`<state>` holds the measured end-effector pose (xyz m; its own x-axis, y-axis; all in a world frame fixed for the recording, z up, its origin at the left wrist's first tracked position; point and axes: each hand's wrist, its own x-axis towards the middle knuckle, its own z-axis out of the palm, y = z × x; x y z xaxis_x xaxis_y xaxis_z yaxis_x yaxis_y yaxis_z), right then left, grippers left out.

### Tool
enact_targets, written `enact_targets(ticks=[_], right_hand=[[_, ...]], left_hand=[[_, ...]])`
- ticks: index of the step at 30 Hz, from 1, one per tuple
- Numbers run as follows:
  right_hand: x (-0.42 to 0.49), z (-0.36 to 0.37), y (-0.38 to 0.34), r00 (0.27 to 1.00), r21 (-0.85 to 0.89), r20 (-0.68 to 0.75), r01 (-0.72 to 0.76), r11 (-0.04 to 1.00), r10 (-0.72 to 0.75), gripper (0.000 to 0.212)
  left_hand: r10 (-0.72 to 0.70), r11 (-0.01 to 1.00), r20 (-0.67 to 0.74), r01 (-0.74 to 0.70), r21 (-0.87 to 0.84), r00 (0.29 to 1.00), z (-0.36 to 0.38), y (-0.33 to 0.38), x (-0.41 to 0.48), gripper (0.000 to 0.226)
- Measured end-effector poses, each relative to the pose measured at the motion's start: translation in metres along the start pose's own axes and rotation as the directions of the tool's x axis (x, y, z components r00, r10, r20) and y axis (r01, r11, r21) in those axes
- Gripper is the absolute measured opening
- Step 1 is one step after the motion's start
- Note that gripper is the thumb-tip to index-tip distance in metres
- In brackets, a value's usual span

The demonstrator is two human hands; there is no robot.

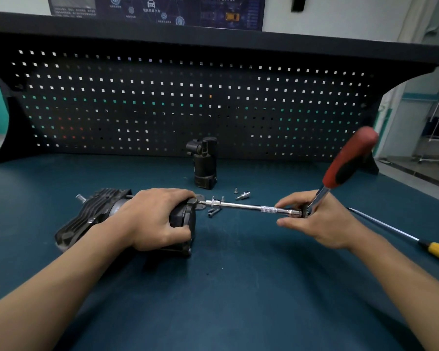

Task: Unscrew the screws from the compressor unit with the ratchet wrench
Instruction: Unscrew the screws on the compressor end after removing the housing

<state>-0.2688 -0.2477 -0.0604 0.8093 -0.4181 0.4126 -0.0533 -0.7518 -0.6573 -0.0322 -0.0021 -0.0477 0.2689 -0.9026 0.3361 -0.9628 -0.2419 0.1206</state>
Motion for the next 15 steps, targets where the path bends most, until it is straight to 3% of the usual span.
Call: enact_targets(ticks=[2,4,7,9,10,12,15], right_hand=[[0.001,0.003,0.003,0.996,-0.098,-0.065,0.052,0.994,-0.058,0.025],[0.000,0.003,0.003,0.966,-0.310,-0.119,0.185,0.933,-0.231,0.018],[0.000,0.003,0.001,0.825,-0.550,-0.164,0.378,0.745,-0.540,0.007],[0.000,0.002,0.000,0.756,-0.599,-0.175,0.427,0.678,-0.630,0.006],[0.000,0.002,-0.001,0.753,-0.600,-0.175,0.430,0.675,-0.634,0.010],[-0.003,0.003,-0.003,0.829,-0.524,-0.187,0.369,0.768,-0.527,0.020],[-0.007,0.004,-0.007,0.982,-0.224,-0.119,0.117,0.968,-0.146,0.023]], left_hand=[[-0.005,1.000,0.006,0.005,0.001,1.000,0.000,0.000,0.000,0.060],[-0.005,1.000,0.008,0.004,0.003,1.000,0.000,0.001,0.000,0.060],[-0.004,1.000,0.001,0.004,0.012,1.000,0.000,0.003,0.000,0.061],[-0.004,1.000,-0.001,0.004,0.024,1.000,0.000,0.004,0.000,0.064],[-0.004,1.000,-0.002,0.004,0.028,1.000,-0.001,0.004,0.000,0.065],[-0.003,1.000,-0.001,0.003,0.027,1.000,-0.001,0.005,0.000,0.068],[-0.005,1.000,0.011,0.004,0.023,1.000,-0.002,0.006,0.002,0.068]])
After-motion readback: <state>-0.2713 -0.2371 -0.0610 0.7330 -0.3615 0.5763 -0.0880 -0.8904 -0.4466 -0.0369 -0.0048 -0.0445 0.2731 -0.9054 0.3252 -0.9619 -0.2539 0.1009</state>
